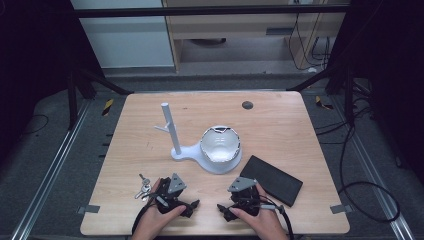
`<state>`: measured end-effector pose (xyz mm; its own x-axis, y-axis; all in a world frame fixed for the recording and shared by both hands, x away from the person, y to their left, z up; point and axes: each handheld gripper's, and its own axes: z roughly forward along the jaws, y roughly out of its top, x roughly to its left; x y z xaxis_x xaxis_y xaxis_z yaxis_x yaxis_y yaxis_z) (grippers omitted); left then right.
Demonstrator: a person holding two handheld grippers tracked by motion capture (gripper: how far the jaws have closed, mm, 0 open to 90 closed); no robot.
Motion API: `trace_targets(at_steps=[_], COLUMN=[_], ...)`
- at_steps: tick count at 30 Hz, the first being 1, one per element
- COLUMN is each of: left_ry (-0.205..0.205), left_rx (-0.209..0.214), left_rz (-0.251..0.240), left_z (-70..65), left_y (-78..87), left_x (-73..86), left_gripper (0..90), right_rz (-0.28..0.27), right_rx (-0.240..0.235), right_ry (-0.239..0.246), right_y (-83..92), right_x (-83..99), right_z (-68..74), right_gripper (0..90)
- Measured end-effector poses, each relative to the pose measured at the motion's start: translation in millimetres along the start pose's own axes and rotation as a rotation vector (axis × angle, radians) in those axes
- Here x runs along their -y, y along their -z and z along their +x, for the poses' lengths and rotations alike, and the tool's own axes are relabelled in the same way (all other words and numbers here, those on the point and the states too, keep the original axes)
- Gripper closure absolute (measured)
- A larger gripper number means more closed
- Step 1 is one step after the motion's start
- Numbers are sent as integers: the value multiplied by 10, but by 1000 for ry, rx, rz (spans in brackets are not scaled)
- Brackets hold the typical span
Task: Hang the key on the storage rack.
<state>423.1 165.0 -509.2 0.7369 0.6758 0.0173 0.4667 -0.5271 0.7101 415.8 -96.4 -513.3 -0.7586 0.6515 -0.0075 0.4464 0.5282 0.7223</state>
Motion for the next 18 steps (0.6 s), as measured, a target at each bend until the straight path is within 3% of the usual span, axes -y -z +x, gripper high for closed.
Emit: trace_targets(at_steps=[7,13,17,18], left_ry=[8,31,73,85], left_rx=[-18,-94,-123,-159], left_rz=[-8,-33,-52,-58], left_z=[8,121,229,289], left_y=[119,414,569,662], left_x=[-30,-38,-27,-16], left_gripper=[44,50,85,86], right_rz=[0,-1,-1,-1], right_rx=[2,1,1,1], right_ry=[0,1,-1,0], right_y=[23,27,29,29], right_x=[23,28,30,30], right_z=[2,2,3,3], right_gripper=[7,7,7,7])
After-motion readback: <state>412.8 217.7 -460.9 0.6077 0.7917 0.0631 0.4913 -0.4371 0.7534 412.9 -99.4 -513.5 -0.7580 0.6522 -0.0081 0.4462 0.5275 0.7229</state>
